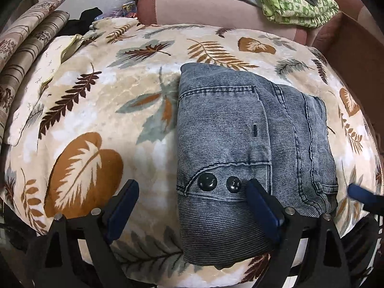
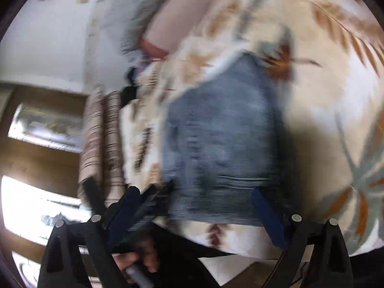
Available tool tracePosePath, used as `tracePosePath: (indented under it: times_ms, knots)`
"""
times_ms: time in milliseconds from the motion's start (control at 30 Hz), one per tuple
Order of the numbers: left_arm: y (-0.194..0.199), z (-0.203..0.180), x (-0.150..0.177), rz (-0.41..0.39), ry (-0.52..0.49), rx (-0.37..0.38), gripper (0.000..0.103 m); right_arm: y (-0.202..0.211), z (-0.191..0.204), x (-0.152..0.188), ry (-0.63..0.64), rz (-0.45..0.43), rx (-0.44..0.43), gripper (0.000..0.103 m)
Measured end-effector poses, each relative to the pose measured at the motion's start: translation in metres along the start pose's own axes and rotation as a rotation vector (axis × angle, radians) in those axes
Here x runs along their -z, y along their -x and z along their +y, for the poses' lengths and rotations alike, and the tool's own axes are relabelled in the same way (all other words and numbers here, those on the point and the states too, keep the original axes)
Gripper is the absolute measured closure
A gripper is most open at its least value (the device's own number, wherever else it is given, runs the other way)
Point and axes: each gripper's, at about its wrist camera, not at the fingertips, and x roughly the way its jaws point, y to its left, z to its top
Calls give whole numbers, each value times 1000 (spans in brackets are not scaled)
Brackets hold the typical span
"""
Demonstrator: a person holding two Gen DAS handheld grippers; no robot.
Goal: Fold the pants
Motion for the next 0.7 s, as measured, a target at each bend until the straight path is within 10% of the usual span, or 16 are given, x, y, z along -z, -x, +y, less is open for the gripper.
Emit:
tracePosePath:
  times_ms: [100,200,600,700]
  knots:
    - [-2,1,-3,-1,-2,-3,12,-4,13,1,49,-15,-33,3]
    - [-11,0,-10,8,-3,5,12,-41,-25,9,11,79,110,4]
    - [34,19,-19,-138,92,73,12,7,-21,21,-36,-30,21,4]
    - [3,4,-14,-15,-17,-6,12,17,-37,30,-109,-35,-10,4]
